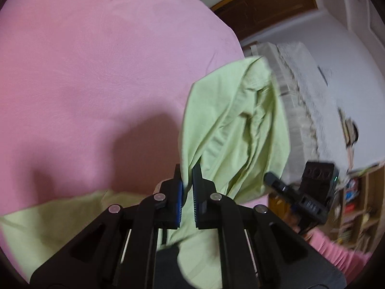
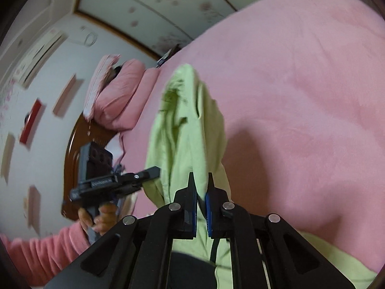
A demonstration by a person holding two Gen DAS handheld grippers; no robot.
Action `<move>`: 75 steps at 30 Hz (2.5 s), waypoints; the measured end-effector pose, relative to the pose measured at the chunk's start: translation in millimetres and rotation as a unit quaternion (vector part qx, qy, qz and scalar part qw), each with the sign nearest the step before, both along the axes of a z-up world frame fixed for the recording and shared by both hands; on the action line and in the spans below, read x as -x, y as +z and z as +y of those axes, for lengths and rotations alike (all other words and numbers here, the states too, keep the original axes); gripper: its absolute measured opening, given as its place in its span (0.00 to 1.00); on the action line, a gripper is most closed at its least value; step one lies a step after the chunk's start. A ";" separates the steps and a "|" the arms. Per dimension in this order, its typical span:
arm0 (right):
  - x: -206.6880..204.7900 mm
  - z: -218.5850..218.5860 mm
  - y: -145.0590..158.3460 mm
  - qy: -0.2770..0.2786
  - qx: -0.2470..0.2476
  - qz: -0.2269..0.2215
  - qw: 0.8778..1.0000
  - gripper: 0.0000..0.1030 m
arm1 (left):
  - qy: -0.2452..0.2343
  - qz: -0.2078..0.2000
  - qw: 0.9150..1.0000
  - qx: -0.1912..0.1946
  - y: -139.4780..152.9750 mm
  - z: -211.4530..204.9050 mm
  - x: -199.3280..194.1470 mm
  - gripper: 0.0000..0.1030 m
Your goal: Fold large clothes
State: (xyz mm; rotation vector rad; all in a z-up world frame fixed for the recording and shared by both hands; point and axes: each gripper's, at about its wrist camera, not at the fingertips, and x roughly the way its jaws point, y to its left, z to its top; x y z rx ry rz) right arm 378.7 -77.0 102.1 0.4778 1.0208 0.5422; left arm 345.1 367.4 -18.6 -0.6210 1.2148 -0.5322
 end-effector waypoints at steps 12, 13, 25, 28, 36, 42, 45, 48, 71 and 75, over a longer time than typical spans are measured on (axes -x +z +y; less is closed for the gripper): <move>68.6 -21.5 -10.7 -0.032 0.092 0.085 0.992 0.20 | -0.011 0.030 0.984 -0.176 2.6 -10.3 110.8 0.10; 83.3 -15.5 -21.2 -0.034 0.100 0.097 0.990 0.20 | -0.013 0.035 0.979 -0.198 -1.0 -13.4 123.6 0.10; 130.9 -105.0 -44.5 -0.164 0.132 0.205 0.956 0.44 | 0.112 0.133 0.951 -0.256 -17.8 69.2 203.9 0.42; 123.5 -100.7 -34.9 -0.177 0.126 0.167 0.962 0.35 | 0.145 0.091 0.955 -0.243 3.2 66.8 190.7 0.42; 73.8 59.4 -30.0 -0.135 0.086 0.056 0.986 0.02 | 0.097 0.087 0.977 -0.168 -26.6 -4.5 96.6 0.10; 18.7 110.1 -88.1 -0.095 0.095 0.081 0.988 0.01 | 0.016 0.072 0.961 -0.266 -83.3 -67.3 35.7 0.06; -0.5 110.1 -112.7 -0.047 0.123 0.095 0.987 0.01 | 0.004 0.084 0.943 -0.322 -117.3 -72.7 24.3 0.06; -10.7 79.5 -136.0 -0.028 0.087 0.100 0.991 0.00 | 0.021 0.064 0.941 -0.332 -119.6 -67.4 20.2 0.01; 52.7 89.6 -93.2 -0.119 0.132 0.008 0.984 0.00 | 0.148 0.087 0.957 -0.234 -105.9 -1.0 109.5 0.01; 66.0 148.4 -138.7 -0.067 0.127 0.072 0.987 0.00 | 0.144 0.126 0.944 -0.268 -140.6 -11.6 134.3 0.01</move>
